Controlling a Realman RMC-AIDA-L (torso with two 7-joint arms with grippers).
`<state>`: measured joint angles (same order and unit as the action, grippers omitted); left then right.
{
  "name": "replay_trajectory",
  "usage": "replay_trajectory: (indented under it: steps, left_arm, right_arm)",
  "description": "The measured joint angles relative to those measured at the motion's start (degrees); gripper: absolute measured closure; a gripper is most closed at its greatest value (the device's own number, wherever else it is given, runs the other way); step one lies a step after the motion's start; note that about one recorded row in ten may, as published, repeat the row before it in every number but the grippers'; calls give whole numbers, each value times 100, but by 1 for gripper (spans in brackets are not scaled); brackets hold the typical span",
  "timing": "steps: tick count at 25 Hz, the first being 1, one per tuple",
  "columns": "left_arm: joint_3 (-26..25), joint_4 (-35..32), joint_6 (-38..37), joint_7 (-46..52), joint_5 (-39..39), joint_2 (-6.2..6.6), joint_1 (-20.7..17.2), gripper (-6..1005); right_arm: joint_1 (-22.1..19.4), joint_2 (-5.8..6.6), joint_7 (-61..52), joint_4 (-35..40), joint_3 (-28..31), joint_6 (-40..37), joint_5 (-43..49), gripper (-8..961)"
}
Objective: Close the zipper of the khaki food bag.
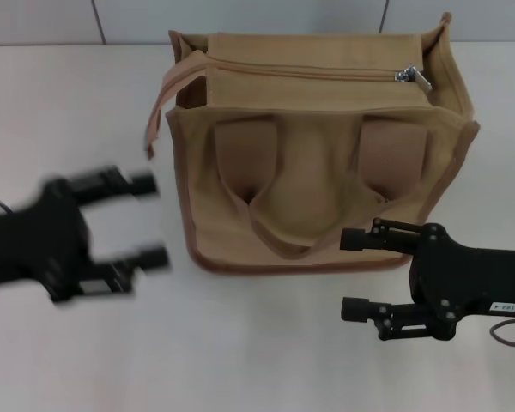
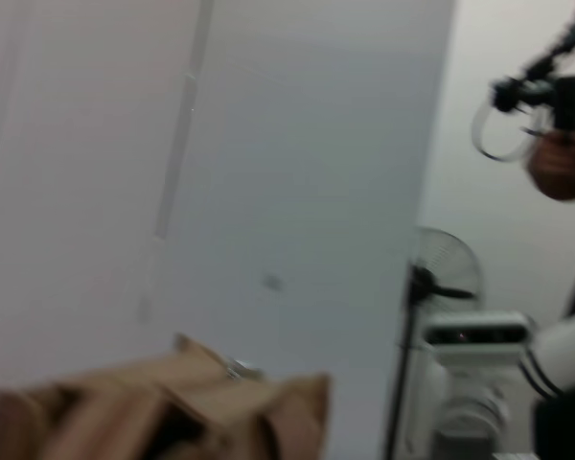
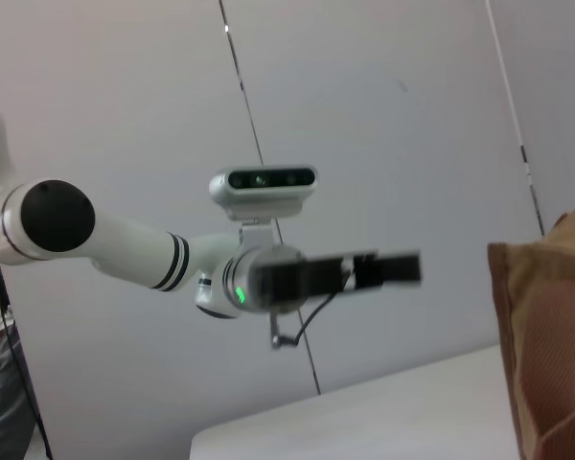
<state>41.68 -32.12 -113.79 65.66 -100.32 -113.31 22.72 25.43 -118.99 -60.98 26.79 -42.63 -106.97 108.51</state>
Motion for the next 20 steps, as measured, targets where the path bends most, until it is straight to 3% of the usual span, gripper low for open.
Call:
replay_trajectory:
  steps: [1, 2, 6, 20]
  left_arm:
    - [253, 21, 127, -295, -258, -183, -79, 265]
    - [253, 21, 127, -295, -258, -183, -79, 239]
    - [333, 427, 544, -881, -764, -402, -117, 187]
    - [377, 655, 602, -1004, -843, -425, -47, 189]
  right_arm:
    - [11, 0, 60, -38, -18, 64, 67, 136]
    - [11, 0, 60, -38, -18, 64, 67, 136]
    - [3, -6, 450, -190, -110, 247, 99, 136]
    - [47, -14, 610, -327, -408, 553, 100, 137]
